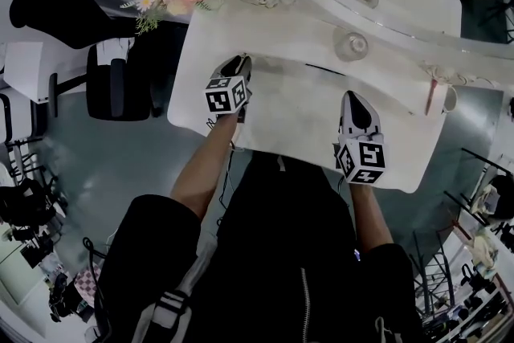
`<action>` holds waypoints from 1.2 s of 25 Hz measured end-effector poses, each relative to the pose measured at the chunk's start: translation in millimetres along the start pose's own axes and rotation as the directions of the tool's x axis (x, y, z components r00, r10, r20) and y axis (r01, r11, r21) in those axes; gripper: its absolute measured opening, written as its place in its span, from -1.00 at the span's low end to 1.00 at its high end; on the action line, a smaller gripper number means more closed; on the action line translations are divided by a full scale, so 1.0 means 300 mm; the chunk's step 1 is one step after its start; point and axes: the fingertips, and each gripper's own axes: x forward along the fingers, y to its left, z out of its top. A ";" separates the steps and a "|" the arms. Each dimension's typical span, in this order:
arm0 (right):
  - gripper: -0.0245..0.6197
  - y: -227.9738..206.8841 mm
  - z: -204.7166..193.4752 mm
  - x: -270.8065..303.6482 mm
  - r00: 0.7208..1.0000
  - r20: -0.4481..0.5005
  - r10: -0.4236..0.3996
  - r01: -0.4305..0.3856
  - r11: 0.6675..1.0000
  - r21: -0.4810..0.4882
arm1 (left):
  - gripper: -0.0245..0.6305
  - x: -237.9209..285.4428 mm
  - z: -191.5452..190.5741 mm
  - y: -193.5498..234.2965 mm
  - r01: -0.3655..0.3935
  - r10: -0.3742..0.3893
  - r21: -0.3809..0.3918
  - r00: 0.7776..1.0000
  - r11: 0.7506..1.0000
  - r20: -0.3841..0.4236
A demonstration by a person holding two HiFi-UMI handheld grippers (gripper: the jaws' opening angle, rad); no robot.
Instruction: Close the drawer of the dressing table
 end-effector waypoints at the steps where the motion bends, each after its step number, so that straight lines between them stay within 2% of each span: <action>1: -0.93 -0.004 0.001 -0.001 1.000 0.001 -0.003 0.003 1.000 0.002 | -0.61 0.006 0.005 0.001 0.000 0.000 -0.001 1.000 1.000 0.000; 11: -0.93 -0.039 0.004 -0.034 0.999 0.014 -0.034 0.033 0.999 0.014 | -0.60 0.034 0.020 -0.002 -0.005 0.005 0.028 1.000 1.000 -0.009; 15: -0.93 -0.040 0.005 -0.045 0.999 0.023 -0.035 0.034 0.999 0.016 | -0.58 0.029 0.027 0.001 -0.020 0.021 0.062 1.000 0.998 -0.009; 21: -0.93 -0.035 0.021 -0.060 0.998 0.049 -0.031 0.030 0.999 0.009 | -0.48 -0.061 0.040 -0.023 -0.061 0.057 0.103 0.997 0.993 0.043; 24: -0.93 -0.038 0.039 -0.066 0.997 0.069 -0.028 0.028 1.000 0.006 | -0.54 -0.110 0.057 -0.102 -0.016 0.005 0.174 0.998 0.985 0.061; 26: -0.93 -0.042 0.052 -0.075 0.996 0.084 -0.027 0.026 1.000 0.003 | -0.71 -0.136 0.069 -0.172 0.039 -0.054 0.220 0.997 0.975 0.062; 30: -0.93 -0.059 0.091 -0.090 0.993 0.117 -0.026 0.027 1.000 -0.011 | -0.91 -0.185 0.126 -0.311 0.123 -0.157 0.310 0.984 0.943 0.088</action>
